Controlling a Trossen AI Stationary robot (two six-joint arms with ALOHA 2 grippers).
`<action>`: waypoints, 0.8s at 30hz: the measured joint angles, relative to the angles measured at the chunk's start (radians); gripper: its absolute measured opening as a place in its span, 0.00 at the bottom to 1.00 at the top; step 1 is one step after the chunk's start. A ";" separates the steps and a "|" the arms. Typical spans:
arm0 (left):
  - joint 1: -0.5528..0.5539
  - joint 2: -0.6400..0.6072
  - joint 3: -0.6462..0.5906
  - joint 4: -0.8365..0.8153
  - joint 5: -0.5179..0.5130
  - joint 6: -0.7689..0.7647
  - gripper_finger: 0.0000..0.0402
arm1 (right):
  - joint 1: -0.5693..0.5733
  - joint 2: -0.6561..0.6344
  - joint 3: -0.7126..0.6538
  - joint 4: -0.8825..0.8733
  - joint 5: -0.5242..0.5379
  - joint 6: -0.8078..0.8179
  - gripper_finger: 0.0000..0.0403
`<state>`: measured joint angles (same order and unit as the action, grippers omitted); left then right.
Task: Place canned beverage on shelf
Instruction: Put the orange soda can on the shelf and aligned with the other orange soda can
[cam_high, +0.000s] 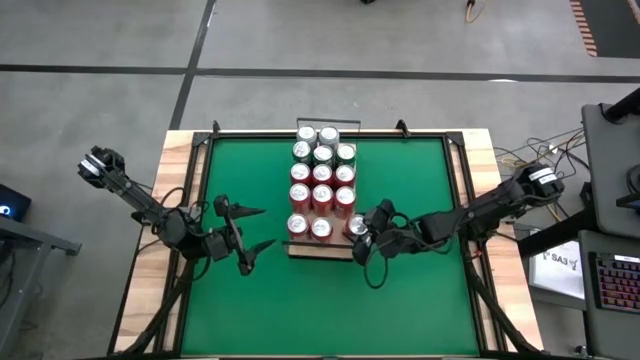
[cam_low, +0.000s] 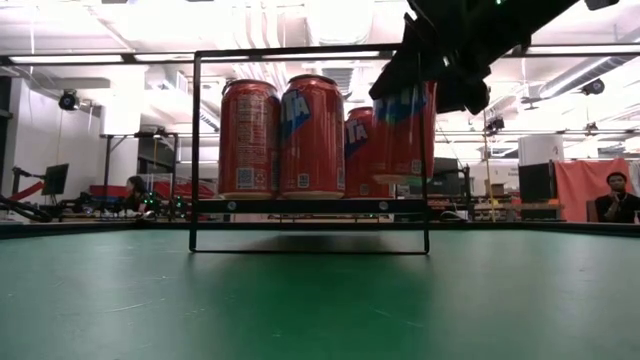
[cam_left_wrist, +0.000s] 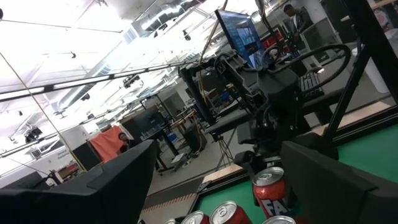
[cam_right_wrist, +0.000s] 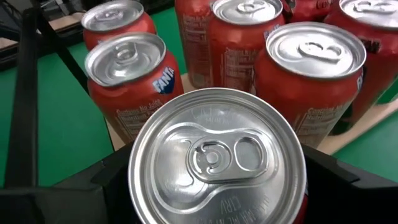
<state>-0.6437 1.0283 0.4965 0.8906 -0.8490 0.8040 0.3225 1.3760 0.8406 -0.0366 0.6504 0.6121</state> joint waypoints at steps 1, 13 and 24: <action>0.000 0.000 0.000 -0.001 0.000 0.000 0.82 | 0.000 0.003 0.000 -0.001 0.001 0.005 0.74; 0.000 0.000 0.000 -0.001 0.000 0.000 0.82 | -0.002 0.031 0.000 0.015 0.002 0.016 0.74; 0.000 0.000 0.000 -0.001 0.001 0.000 0.82 | -0.002 0.031 0.001 0.016 0.007 -0.011 0.83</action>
<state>-0.6440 1.0283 0.4965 0.8894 -0.8482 0.8040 0.3202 1.4075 0.8413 -0.0208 0.6573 0.6015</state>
